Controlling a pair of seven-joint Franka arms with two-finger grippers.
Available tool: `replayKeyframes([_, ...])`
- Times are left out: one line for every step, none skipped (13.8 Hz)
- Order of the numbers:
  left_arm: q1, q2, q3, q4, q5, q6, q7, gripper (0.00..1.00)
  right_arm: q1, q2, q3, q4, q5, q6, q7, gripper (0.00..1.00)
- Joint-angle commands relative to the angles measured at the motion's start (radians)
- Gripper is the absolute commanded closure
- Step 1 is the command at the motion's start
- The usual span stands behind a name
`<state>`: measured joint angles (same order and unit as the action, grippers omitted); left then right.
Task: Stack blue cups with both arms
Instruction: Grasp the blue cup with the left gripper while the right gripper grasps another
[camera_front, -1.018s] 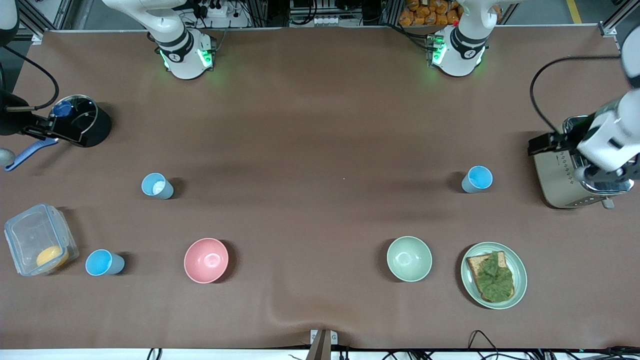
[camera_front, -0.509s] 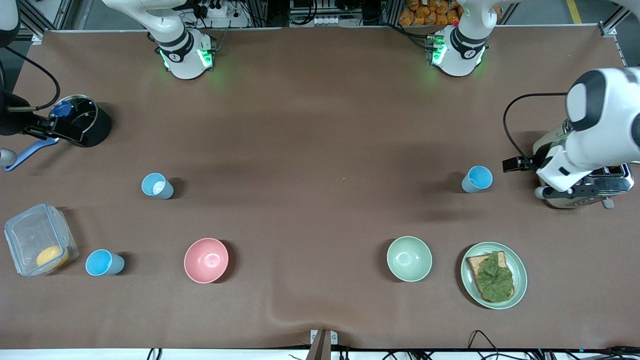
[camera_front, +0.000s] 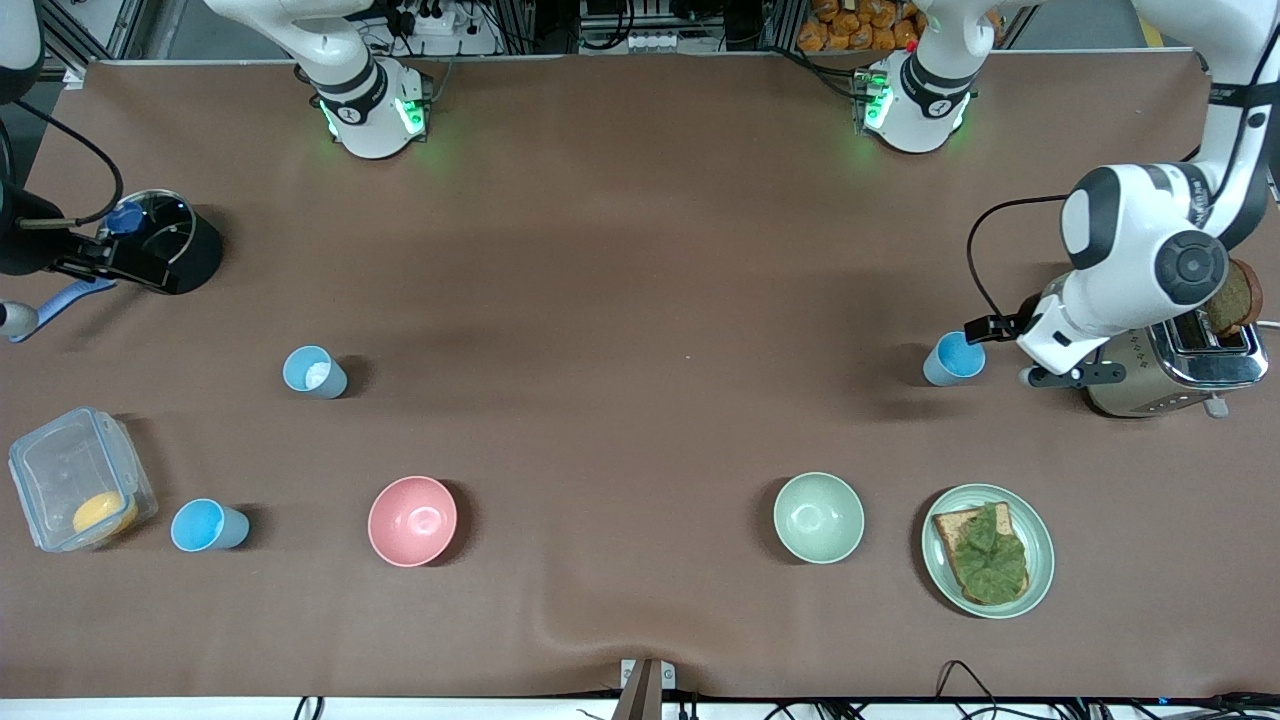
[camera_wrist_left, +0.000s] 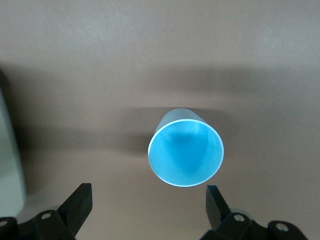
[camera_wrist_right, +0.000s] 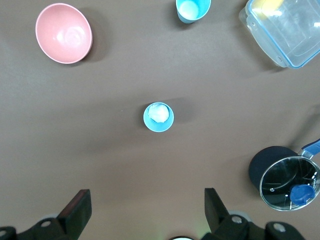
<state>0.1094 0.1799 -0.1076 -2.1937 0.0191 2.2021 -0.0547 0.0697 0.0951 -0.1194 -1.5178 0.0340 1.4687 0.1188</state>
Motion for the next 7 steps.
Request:
replayKeyframes([0.030,0.052,-0.004,-0.012,-0.011,0.059,0.006,0.00,0.015,0.084,0.000,0.016,-0.031,-0.001,-0.037,0.00])
replayKeyframes([0.030,0.070,-0.004,-0.012,-0.011,0.077,0.006,0.00,0.013,0.098,0.000,0.018,-0.034,0.002,-0.042,0.00])
replayKeyframes([0.030,0.088,-0.004,-0.012,-0.011,0.096,0.006,0.00,0.010,0.106,-0.002,0.018,-0.040,0.005,-0.045,0.00])
replayKeyframes([0.030,0.104,-0.004,-0.011,-0.011,0.113,0.006,0.00,-0.002,0.126,-0.002,0.015,-0.040,0.007,-0.045,0.00])
replayKeyframes([0.032,0.118,-0.004,-0.011,-0.011,0.122,0.006,0.00,-0.008,0.155,-0.005,0.011,-0.043,0.016,-0.045,0.00])
replayKeyframes([0.030,0.131,-0.004,-0.006,-0.011,0.126,0.006,0.01,-0.022,0.191,-0.005,-0.010,-0.049,0.045,-0.045,0.00])
replayKeyframes([0.030,0.135,-0.006,-0.003,-0.011,0.127,0.006,0.24,-0.030,0.195,-0.005,-0.075,-0.049,0.121,-0.045,0.00])
